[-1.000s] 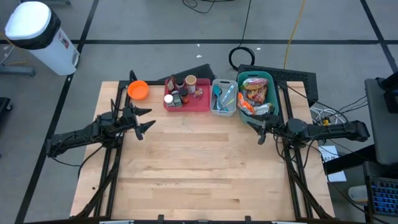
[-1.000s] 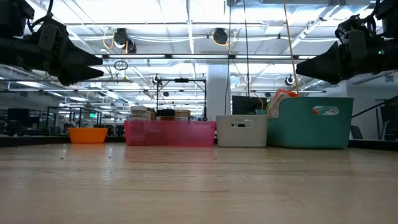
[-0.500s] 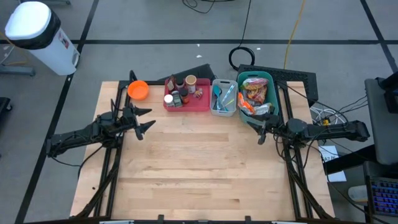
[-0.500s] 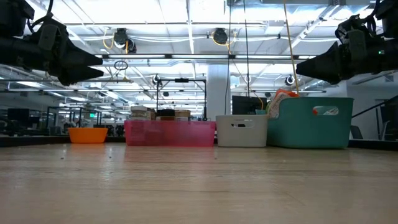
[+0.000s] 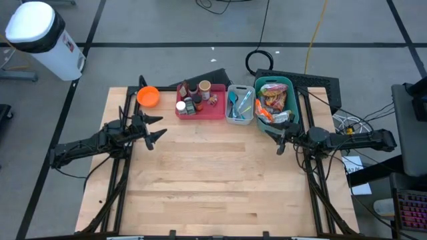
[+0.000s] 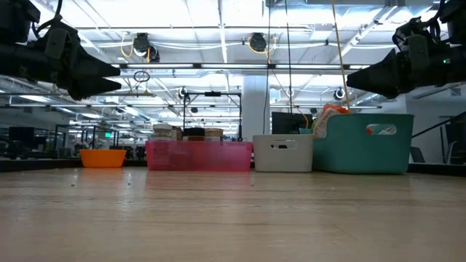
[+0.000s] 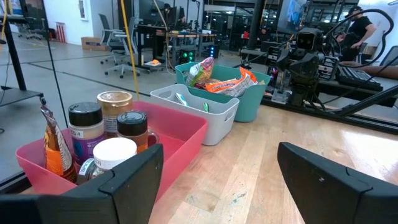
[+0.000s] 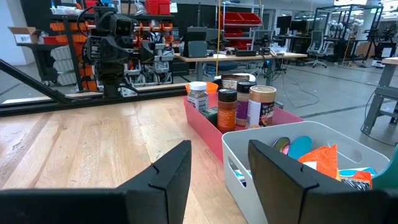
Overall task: Pick & Place Food Item
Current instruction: Return to Home Position
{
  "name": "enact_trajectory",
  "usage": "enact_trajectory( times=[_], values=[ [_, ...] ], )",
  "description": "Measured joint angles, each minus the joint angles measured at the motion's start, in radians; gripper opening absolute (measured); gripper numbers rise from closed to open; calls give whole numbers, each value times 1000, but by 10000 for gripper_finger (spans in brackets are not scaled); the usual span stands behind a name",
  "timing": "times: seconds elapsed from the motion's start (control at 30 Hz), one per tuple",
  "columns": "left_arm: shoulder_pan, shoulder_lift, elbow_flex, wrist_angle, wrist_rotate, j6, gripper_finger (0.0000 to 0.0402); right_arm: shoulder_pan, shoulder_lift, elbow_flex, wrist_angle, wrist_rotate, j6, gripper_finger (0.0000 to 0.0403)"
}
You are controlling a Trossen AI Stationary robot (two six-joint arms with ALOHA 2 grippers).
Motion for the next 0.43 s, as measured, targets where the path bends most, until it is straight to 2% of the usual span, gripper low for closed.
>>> enact_trajectory(
  times=[0.43],
  values=[
    [0,0,0,0,0,0,324,0,0,0,0,0,0,154]
  ],
)
